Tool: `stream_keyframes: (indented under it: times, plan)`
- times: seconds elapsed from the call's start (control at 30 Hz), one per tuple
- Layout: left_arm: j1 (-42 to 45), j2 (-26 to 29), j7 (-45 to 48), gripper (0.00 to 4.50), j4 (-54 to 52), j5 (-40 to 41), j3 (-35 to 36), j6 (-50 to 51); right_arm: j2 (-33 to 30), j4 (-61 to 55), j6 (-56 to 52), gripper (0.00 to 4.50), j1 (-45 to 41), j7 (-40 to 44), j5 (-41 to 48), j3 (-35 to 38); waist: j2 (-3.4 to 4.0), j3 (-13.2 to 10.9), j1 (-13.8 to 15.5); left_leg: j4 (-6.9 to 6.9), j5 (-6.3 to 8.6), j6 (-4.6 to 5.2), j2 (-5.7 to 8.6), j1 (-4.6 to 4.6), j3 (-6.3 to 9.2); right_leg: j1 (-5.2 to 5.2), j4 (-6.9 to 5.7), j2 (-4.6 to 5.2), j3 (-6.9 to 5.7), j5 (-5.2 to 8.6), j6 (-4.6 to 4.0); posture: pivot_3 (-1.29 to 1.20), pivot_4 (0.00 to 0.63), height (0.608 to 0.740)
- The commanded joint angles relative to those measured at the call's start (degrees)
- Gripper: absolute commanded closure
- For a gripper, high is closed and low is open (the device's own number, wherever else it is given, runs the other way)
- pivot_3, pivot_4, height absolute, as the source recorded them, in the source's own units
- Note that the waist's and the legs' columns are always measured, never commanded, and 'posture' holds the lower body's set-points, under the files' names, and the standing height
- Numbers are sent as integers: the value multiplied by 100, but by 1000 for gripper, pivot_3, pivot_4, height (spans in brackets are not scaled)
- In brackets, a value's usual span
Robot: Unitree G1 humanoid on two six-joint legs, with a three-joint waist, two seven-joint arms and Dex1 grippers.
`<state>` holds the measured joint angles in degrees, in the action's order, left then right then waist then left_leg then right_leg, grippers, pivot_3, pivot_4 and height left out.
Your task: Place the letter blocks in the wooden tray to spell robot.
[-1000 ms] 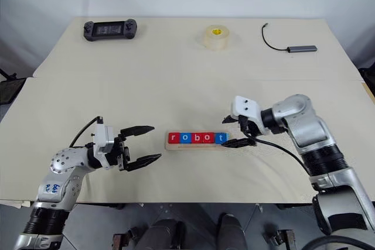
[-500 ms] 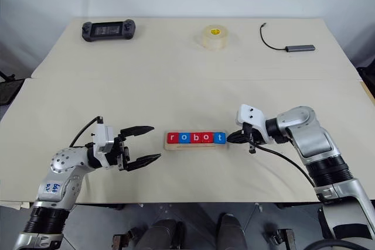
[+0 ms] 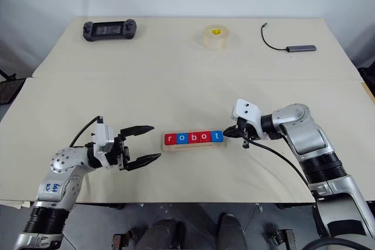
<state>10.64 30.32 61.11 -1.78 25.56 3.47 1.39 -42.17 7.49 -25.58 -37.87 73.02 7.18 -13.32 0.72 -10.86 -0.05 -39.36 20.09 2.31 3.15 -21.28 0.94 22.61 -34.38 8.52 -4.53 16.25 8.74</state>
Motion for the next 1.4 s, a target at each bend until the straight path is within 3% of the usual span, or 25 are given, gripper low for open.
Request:
stream_keyframes:
  times: [0.03,0.73,1.1,1.4]
  plan:
    - [39,54,-1,0,-188,45,57,-23,-240,-451,-218,4428,33,206,177,106,0,0,4,0,0,0,0,0,0,0,0,0,0,0,0,0,150,740]
    - [150,47,-26,0,-170,28,30,36,30,-489,-518,4428,-18,-145,146,-132,0,0,-3,0,0,0,0,0,0,0,0,0,0,0,0,0,150,740]
    - [112,209,63,0,-151,65,85,71,-456,-946,-329,4428,655,-158,495,529,-1,0,13,0,0,0,2,0,1,-2,1,1,0,0,0,0,150,740]
    - [167,200,82,0,-166,86,71,125,-79,-1387,-911,4428,584,-333,819,340,0,0,1,0,0,0,-3,1,-1,-1,0,-2,2,0,0,0,150,740]
